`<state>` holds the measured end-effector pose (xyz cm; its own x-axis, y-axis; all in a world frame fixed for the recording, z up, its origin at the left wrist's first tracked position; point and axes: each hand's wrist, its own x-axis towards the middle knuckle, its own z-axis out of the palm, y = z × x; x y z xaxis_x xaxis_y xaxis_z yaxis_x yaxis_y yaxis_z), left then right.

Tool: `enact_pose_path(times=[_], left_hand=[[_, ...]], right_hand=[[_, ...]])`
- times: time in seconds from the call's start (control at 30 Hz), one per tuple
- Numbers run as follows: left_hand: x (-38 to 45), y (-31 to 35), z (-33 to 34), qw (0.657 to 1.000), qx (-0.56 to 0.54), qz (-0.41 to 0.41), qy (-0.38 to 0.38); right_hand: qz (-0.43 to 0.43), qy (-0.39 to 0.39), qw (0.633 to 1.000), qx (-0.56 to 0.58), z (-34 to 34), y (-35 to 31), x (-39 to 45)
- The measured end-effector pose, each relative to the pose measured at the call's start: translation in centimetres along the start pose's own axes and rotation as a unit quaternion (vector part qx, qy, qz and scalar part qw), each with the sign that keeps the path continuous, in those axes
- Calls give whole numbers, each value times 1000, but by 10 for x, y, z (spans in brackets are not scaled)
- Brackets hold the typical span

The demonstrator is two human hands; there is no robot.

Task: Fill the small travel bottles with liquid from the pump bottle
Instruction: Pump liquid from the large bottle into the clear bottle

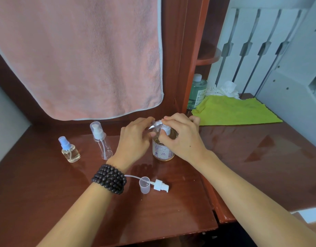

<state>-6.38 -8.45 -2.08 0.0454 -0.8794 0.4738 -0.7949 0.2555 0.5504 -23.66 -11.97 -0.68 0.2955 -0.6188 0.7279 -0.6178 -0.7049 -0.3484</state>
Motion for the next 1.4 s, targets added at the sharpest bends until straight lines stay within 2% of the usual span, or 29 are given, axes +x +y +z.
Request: enact_pose_path(times=[0.2,0.6,0.83,1.4], left_hand=[[4,5,-7,1000,4,9,5],[-2,-1,2,1000,-13,-18,-11],[3,4,-7,1000,-4,2,2],[2,4,-6,1000,-24,7,-1]], right_hand=[[-6,19,1000,1,-4,0,0],[-2,-2,1000,-14,2,0,-1],[-27,19,999,-4,-5,1,0],[-9,27,1000,6,-3,1,-1]])
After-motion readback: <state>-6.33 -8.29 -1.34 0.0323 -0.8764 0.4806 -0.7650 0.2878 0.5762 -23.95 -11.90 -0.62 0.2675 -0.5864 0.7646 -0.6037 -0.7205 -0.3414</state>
